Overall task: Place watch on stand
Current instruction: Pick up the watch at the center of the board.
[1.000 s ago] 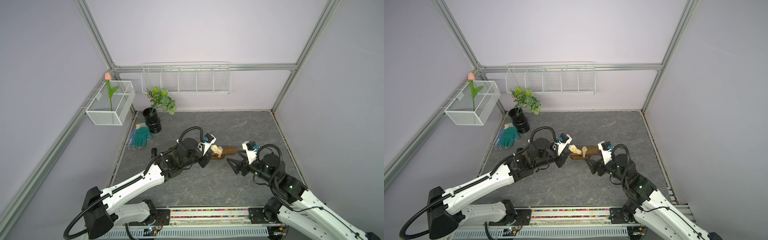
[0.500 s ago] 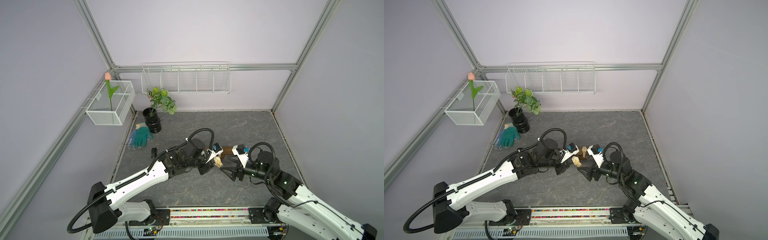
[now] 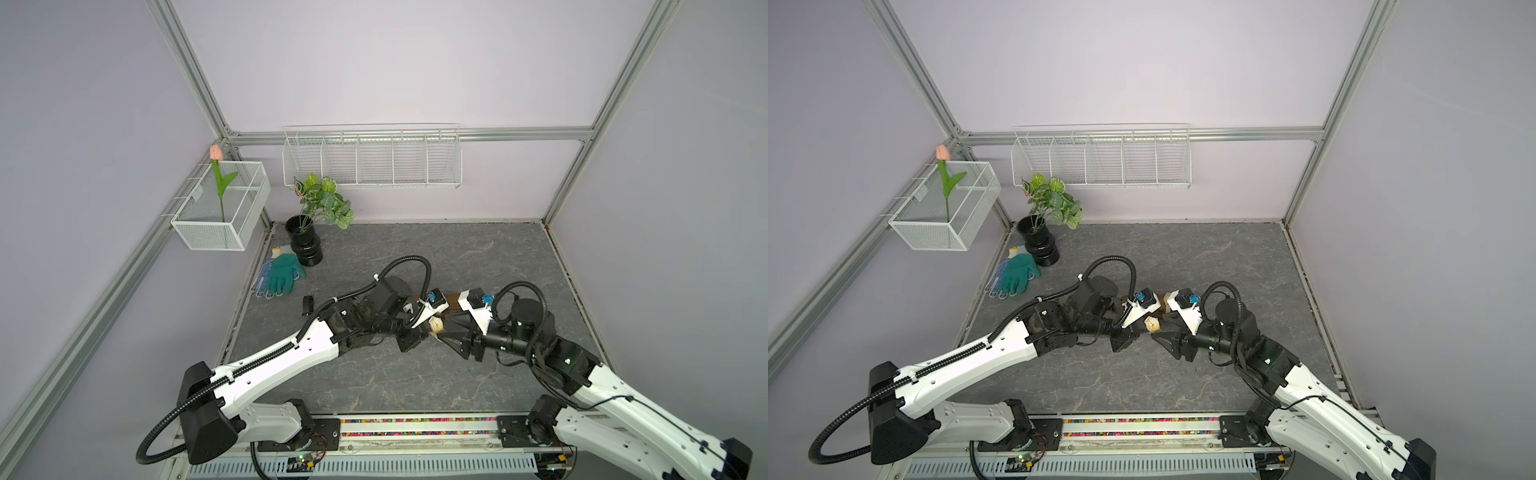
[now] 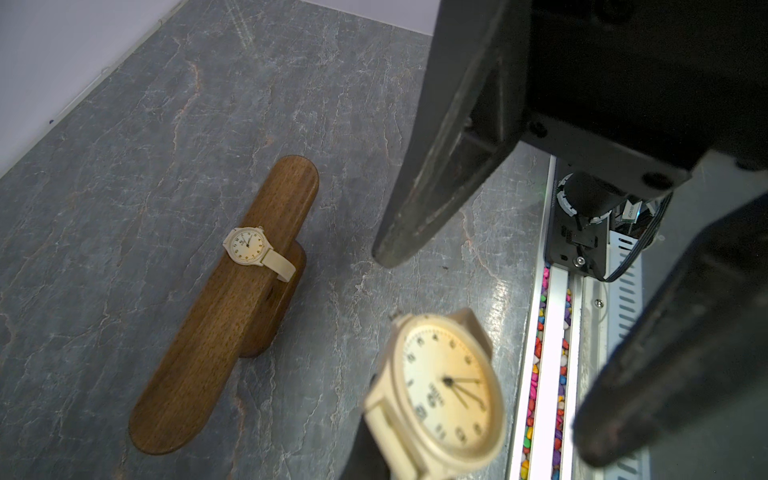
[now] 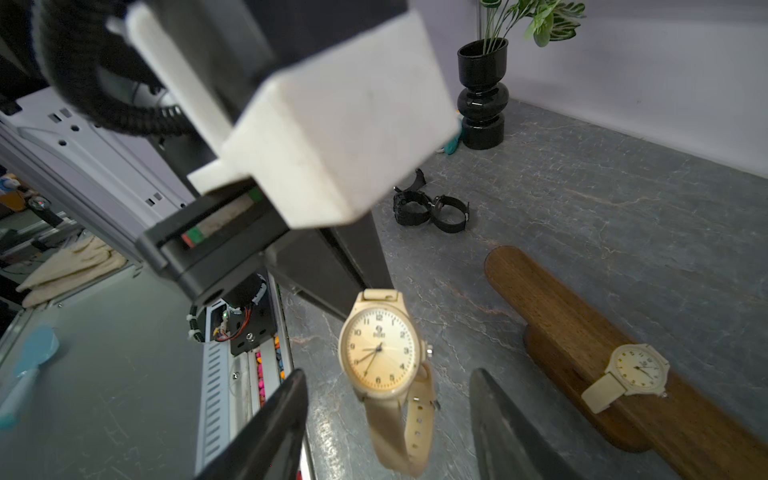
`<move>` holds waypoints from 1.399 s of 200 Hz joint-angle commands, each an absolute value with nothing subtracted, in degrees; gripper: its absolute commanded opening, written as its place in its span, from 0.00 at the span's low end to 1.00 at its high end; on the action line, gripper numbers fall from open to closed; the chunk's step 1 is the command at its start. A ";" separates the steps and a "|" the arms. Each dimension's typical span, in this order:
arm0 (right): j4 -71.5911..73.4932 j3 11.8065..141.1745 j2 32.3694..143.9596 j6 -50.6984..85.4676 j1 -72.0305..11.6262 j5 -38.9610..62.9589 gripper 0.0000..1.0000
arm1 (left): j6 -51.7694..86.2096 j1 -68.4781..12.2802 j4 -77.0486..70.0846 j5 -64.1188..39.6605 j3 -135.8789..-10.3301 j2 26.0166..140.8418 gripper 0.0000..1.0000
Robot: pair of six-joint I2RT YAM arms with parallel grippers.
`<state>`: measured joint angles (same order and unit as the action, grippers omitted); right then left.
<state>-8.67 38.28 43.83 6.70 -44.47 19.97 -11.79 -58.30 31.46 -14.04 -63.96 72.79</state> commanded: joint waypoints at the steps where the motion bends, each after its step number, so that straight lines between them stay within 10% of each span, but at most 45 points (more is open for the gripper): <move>1: -6.57 39.61 44.69 4.58 -45.09 19.22 0.62 | -13.27 -58.71 32.21 -15.30 -65.65 73.21 0.00; 191: -8.39 42.28 49.31 3.69 -48.30 15.64 0.37 | -13.44 -58.71 32.95 -17.44 -66.79 73.88 0.00; 280: -12.48 42.04 47.99 -0.55 -48.43 10.83 0.48 | -13.46 -58.71 33.32 -17.23 -67.15 74.02 0.00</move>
